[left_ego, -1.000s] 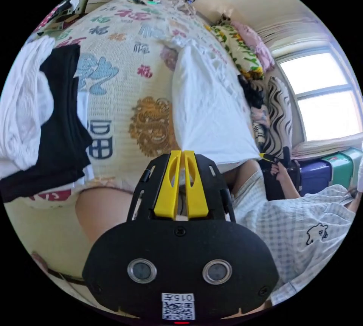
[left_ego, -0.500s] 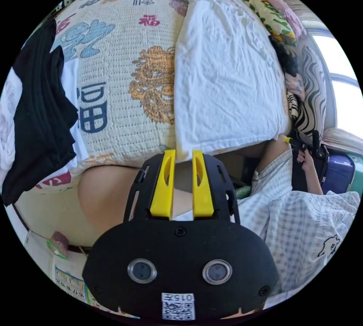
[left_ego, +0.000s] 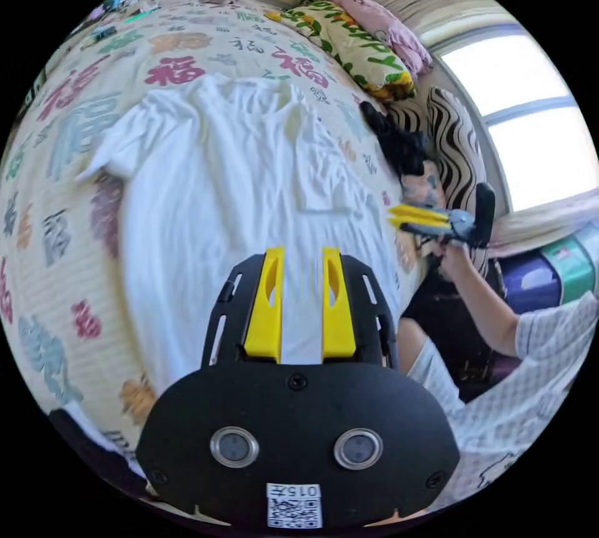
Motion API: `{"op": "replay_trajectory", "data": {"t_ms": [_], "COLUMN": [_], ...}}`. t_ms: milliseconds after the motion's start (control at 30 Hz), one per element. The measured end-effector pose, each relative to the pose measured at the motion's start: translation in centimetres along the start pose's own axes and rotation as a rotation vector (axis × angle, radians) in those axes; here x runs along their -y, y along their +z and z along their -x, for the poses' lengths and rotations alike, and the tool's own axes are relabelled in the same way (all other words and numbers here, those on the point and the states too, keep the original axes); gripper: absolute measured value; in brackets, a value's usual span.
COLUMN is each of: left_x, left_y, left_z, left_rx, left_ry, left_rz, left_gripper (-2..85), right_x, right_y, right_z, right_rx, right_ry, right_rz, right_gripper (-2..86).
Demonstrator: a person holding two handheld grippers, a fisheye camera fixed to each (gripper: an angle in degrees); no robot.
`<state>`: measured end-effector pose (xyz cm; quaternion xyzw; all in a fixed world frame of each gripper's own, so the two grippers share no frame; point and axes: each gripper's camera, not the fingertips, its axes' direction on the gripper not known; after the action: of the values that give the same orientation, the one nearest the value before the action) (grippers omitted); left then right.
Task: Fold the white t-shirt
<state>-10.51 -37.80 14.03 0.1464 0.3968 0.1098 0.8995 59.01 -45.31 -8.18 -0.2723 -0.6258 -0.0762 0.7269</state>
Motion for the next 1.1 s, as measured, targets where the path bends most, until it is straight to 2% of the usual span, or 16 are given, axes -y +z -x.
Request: {"op": "replay_trajectory", "data": {"t_ms": [167, 233, 333, 467, 533, 667, 767, 833, 1000, 1100], "left_x": [4.8, 5.2, 5.5, 7.8, 11.7, 19.3, 24.5, 26.6, 25.9, 25.2], "left_y": [6.9, 8.5, 8.3, 6.9, 7.2, 11.3, 17.4, 22.8, 28.8, 29.6], "left_z": [1.1, 2.3, 2.8, 0.8, -1.4, -5.2, -8.3, -10.4, -11.5, -11.5], "left_rx": [0.072, 0.094, 0.061, -0.023, -0.069, -0.113, -0.097, -0.039, 0.016, 0.019], "left_ry": [-0.074, -0.13, -0.158, -0.102, -0.035, 0.082, 0.169, 0.227, 0.251, 0.26], "left_rz": [0.094, 0.1, 0.06, -0.056, -0.135, -0.172, -0.127, -0.033, 0.056, 0.059], "left_gripper": [8.6, 4.9, 0.7, -0.4, -0.6, -0.7, -0.6, -0.4, 1.3, 5.8], "right_x": [4.0, 4.9, 5.9, 7.0, 7.3, 8.4, 9.5, 10.4, 11.7, 12.2], "right_y": [1.1, 1.2, -1.3, -6.8, -9.0, -11.8, -11.5, -11.0, -10.1, -9.4], "right_z": [-0.7, -0.9, -1.8, -6.5, -9.1, -15.6, -18.5, -19.4, -20.5, -20.4], "right_rx": [-0.027, -0.013, 0.017, 0.173, 0.208, 0.331, 0.402, 0.406, 0.477, 0.533], "right_ry": [-0.036, -0.037, -0.014, 0.184, 0.279, 0.51, 0.603, 0.632, 0.731, 0.787], "right_rz": [0.119, 0.163, 0.119, -0.041, -0.114, -0.231, -0.249, -0.22, -0.214, -0.234], "right_gripper": [6.7, 5.0, 0.4, -0.5, -0.6, -0.5, -0.4, -0.4, -0.3, -0.2]}}
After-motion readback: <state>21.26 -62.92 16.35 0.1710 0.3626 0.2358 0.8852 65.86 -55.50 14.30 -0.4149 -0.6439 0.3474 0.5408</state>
